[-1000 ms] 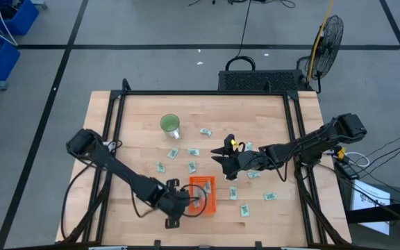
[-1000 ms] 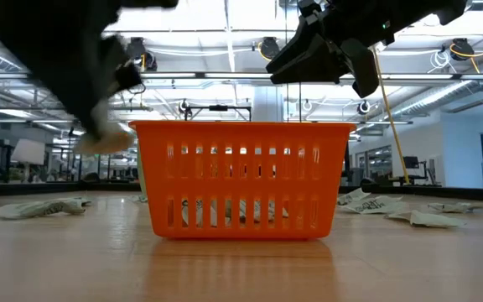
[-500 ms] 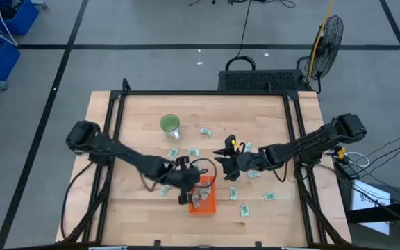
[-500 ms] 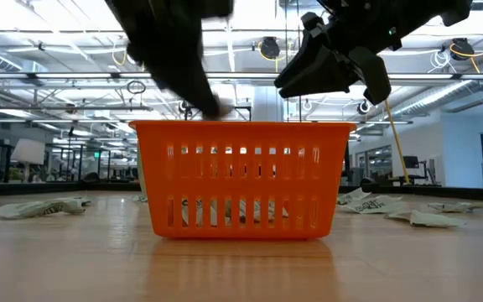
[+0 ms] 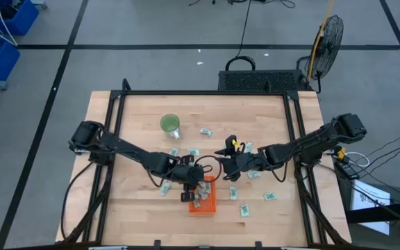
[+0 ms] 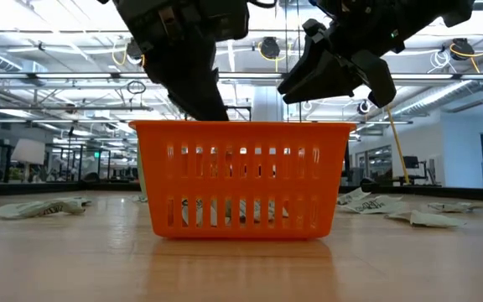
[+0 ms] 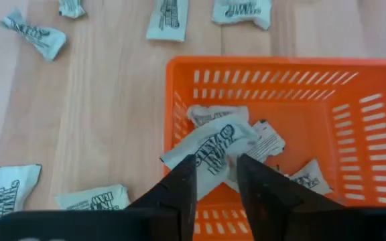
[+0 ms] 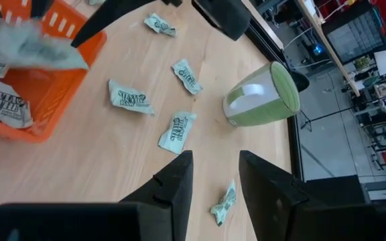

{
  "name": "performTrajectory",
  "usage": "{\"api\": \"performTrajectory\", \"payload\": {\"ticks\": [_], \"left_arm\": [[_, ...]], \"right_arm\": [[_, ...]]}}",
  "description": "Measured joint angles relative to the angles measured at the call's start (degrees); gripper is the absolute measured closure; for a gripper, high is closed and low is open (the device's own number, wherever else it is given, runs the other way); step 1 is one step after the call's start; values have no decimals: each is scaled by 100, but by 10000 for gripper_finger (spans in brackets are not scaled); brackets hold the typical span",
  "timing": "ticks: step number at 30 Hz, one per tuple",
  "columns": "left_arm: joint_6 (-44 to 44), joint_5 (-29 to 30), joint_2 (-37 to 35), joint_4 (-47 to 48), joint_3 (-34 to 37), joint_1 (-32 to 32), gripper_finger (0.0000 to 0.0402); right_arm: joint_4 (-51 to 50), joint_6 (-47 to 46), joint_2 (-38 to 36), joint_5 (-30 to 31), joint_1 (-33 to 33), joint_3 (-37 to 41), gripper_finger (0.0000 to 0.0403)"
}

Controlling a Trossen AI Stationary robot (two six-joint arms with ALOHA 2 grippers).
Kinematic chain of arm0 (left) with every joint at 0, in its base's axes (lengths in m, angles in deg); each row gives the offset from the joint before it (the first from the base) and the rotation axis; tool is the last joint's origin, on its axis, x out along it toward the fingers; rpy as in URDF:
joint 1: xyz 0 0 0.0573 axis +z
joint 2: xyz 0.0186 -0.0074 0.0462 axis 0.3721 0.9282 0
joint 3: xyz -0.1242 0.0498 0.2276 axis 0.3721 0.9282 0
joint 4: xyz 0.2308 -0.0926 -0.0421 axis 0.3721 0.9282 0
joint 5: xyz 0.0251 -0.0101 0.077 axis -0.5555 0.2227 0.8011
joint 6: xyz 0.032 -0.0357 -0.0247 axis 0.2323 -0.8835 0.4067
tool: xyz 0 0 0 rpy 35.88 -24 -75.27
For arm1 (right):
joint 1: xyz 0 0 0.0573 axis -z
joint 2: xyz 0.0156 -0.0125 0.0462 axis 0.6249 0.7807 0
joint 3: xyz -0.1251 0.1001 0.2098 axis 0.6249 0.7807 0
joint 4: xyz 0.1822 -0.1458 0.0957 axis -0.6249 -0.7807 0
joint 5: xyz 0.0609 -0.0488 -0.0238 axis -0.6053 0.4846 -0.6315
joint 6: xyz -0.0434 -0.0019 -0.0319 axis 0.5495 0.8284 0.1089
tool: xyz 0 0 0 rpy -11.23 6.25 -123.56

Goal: Pick and place Stevia / Truvia into bins
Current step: Put the stevia packet into the orange basket

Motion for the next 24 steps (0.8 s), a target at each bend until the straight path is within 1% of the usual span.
{"api": "performTrajectory", "payload": {"ticks": [3, 6, 10, 11, 13, 18, 20, 24], "left_arm": [[-24, -51, -30, 163, -1, 0, 279], [-87, -223, -43, 311, -4, 2, 278], [-353, -637, -129, 920, -4, -17, 277], [-459, -656, -175, 1162, -8, -17, 277], [-889, -661, -249, 1720, -6, -39, 277], [-2416, -763, -305, 2734, -4, -221, 277], [-2936, -790, -311, 2921, -4, -395, 277], [-3577, -395, -285, 2916, 34, -742, 277]], "right_arm": [[-4, 0, 0, -5, 0, 0, 289], [-25, -19, 0, -10, 0, 2, 289], [-33, -17, 0, -15, 0, 2, 289], [-33, -20, 0, -17, 0, 2, 289], [-37, -17, 0, -19, 0, 4, 289], [-36, -19, 0, -19, 0, 4, 289], [-46, -18, 0, -21, 0, 7, 289], [-45, -20, 0, -21, 0, 7, 289]]}}
